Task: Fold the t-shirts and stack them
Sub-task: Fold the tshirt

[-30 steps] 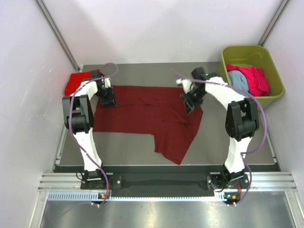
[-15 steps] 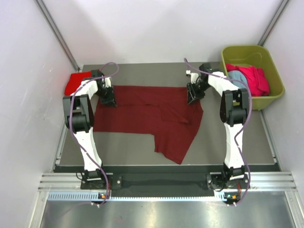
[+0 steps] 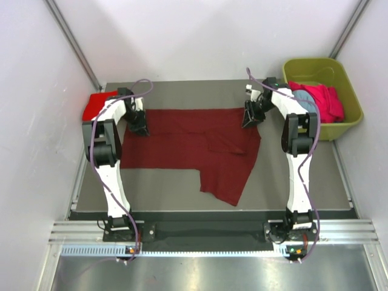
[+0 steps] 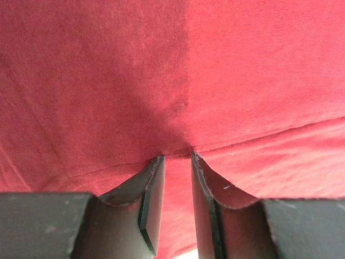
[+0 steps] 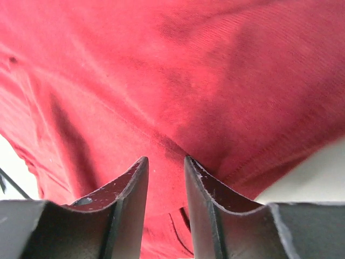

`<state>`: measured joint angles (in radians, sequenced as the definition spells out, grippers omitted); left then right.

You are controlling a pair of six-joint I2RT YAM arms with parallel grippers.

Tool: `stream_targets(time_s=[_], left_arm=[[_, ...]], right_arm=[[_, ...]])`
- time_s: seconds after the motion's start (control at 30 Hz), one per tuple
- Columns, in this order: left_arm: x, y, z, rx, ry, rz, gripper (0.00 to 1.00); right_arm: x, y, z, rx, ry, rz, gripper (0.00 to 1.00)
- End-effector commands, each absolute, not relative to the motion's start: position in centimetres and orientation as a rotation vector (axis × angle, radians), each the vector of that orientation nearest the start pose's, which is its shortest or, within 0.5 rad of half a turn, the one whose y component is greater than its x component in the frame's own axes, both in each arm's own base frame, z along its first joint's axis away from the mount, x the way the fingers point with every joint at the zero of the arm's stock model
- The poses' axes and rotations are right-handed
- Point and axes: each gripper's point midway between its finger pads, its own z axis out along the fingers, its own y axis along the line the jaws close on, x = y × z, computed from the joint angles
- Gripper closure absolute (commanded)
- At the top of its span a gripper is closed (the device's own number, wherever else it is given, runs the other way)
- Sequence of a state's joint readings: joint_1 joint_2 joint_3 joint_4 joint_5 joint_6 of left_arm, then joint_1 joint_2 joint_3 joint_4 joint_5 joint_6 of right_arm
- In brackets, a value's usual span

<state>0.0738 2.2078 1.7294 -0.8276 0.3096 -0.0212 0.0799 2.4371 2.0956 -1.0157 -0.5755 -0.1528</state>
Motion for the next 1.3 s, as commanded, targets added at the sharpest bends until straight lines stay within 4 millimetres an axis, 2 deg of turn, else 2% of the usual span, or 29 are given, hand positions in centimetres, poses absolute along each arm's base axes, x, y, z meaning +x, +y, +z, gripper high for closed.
stream_targets(time_s=[0.0, 0.13, 0.23, 0.27, 0.43, 0.67, 0.8, 0.87, 0.9, 0.93, 0.97, 1.0, 1.03, 1.07, 1.1, 1.13, 1.17, 1.2, 1.23, 1.27], left_arm=[[45.0, -1.4, -3.8, 0.003, 2.926, -0.300, 0.68], [47.9, -3.1, -3.2, 0.051, 2.876, -0.298, 0.67], [49.2, -3.3, -3.2, 0.060, 2.857, -0.292, 0.68], [49.3, -4.8, -3.1, 0.104, 2.853, -0.298, 0.68], [50.6, -6.8, -3.2, 0.139, 2.821, -0.323, 0.67], [51.5, -7.6, -3.8, 0.160, 2.808, -0.309, 0.67], [51.8, -7.3, -3.1, 0.154, 2.795, -0.280, 0.67], [52.3, -6.7, -1.5, 0.147, 2.767, -0.238, 0.67], [52.5, -6.4, -0.8, 0.143, 2.752, -0.220, 0.67], [52.8, -6.1, 1.2, 0.140, 2.718, -0.200, 0.67], [52.7, -6.0, 2.4, 0.137, 2.706, -0.199, 0.67], [52.4, -6.0, 3.4, 0.136, 2.697, -0.210, 0.67], [52.4, -6.3, 6.4, 0.143, 2.646, -0.229, 0.67], [52.1, -6.4, 8.0, 0.149, 2.623, -0.240, 0.66], [51.9, -6.6, 9.5, 0.114, 2.597, -0.258, 0.66], [51.1, -6.8, 12.0, 0.121, 2.555, -0.270, 0.61], [50.6, -6.9, 13.0, 0.118, 2.538, -0.281, 0.59], [49.5, -6.9, 14.7, 0.118, 2.515, -0.288, 0.59], [48.9, -7.1, 15.2, 0.121, 2.511, -0.303, 0.58], [48.4, -7.2, 15.6, 0.121, 2.508, -0.316, 0.58]], right_arm=[[52.0, 7.7, -0.7, -0.362, 2.737, 0.567, 0.65], [53.7, 7.7, -0.4, -0.344, 2.694, 0.551, 0.66], [54.3, 7.3, 0.0, -0.342, 2.678, 0.519, 0.65], [54.4, 7.4, 0.1, -0.346, 2.674, 0.514, 0.64], [55.0, 7.0, 0.9, -0.344, 2.655, 0.482, 0.60], [56.0, 5.9, 0.6, -0.333, 2.645, 0.435, 0.58], [56.0, 5.9, 0.9, -0.345, 2.640, 0.429, 0.58], [56.0, 5.9, 1.8, -0.366, 2.620, 0.426, 0.58], [56.1, 6.0, 3.2, -0.379, 2.595, 0.420, 0.57], [56.2, 6.1, 4.2, -0.402, 2.573, 0.417, 0.57], [56.1, 6.4, 5.3, -0.416, 2.549, 0.430, 0.57], [55.9, 6.7, 7.8, -0.437, 2.507, 0.426, 0.56], [55.7, 7.1, 9.1, -0.466, 2.483, 0.426, 0.55], [55.4, 7.4, 10.4, -0.486, 2.457, 0.425, 0.55], [54.3, 8.3, 13.2, -0.519, 2.414, 0.420, 0.54], [54.1, 8.6, 14.7, -0.542, 2.364, 0.406, 0.54], [53.5, 9.1, 16.0, -0.559, 2.332, 0.397, 0.53], [51.9, 10.0, 18.0, -0.599, 2.277, 0.371, 0.52], [51.1, 10.7, 18.5, -0.662, 2.249, 0.340, 0.52], [50.0, 12.2, 18.8, -0.727, 2.230, 0.298, 0.52]])
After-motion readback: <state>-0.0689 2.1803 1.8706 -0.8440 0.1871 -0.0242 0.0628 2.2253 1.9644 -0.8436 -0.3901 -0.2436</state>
